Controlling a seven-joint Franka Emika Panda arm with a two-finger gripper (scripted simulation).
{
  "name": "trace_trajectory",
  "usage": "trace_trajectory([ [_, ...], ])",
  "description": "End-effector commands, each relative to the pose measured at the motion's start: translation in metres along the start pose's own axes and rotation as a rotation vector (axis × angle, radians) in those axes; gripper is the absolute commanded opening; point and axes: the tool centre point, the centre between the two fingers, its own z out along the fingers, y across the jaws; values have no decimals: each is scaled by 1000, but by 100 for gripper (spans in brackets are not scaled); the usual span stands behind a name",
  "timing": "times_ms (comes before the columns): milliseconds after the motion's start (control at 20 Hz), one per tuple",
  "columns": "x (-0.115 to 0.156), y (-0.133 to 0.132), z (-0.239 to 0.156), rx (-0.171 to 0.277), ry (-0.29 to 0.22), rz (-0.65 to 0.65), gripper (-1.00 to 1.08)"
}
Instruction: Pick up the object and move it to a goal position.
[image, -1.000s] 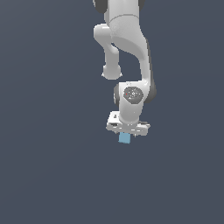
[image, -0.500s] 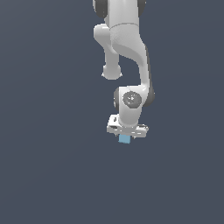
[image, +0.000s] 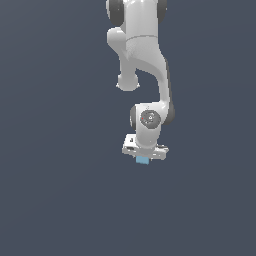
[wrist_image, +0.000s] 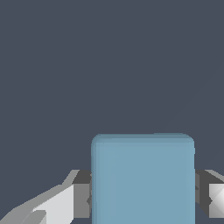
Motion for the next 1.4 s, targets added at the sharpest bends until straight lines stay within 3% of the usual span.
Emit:
trace_trajectory([
  [0, 1, 0, 3, 0, 1, 0, -100],
  [750, -5, -1, -10, 0, 0, 0, -100],
  [1350, -38, -11, -74, 0, 0, 0, -100],
])
